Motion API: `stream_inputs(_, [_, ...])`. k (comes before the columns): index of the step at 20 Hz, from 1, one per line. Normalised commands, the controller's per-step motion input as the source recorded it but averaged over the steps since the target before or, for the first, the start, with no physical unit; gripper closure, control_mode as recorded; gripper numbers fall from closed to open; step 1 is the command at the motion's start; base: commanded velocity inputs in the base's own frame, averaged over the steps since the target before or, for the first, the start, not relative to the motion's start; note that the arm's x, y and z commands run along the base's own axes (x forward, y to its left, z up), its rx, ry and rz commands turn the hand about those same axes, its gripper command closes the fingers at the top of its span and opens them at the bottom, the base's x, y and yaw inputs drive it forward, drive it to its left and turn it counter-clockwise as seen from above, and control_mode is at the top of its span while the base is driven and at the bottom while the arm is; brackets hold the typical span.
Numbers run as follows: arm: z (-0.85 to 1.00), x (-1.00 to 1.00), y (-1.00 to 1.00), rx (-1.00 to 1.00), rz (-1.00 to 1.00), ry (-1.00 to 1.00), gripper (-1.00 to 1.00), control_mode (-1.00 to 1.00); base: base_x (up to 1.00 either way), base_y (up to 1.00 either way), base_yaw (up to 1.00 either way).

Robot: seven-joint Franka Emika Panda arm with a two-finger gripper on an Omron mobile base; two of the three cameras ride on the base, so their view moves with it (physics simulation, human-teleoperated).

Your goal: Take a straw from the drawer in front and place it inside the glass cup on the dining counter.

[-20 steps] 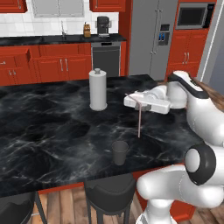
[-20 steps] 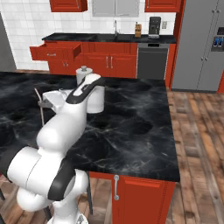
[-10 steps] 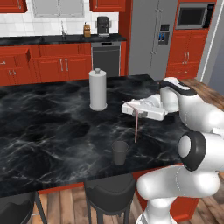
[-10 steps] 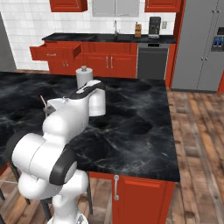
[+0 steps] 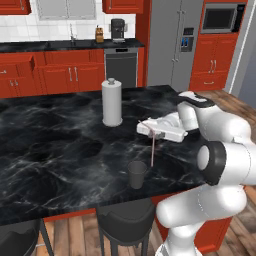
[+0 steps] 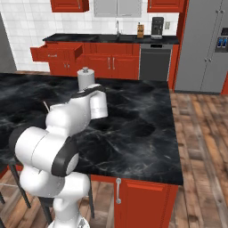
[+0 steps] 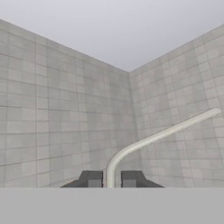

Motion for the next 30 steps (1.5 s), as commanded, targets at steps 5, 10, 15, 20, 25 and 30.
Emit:
stream_inputs(5, [-0.13, 0.17, 0.11, 0.00, 0.00, 0.00, 1.00, -1.00, 0.00, 0.00, 0.00])
stream_inputs(10, [-0.12, 0.19, 0.08, 0.00, 0.00, 0.00, 1.00, -1.00, 0.00, 0.00, 0.00])
stream_inputs(15, [-0.13, 0.15, 0.00, 0.00, 0.00, 0.00, 1.00, -1.00, 0.00, 0.00, 0.00])
stream_inputs(20, [-0.15, 0.08, 0.01, 0.00, 0.00, 0.00, 1.00, -1.00, 0.00, 0.00, 0.00])
stream_inputs(25, [-0.13, 0.08, 0.06, 0.00, 0.00, 0.00, 1.00, -1.00, 0.00, 0.00, 0.00])
stream_inputs(30, [-0.12, 0.12, 0.04, 0.00, 0.00, 0.00, 1.00, -1.00, 0.00, 0.00, 0.00])
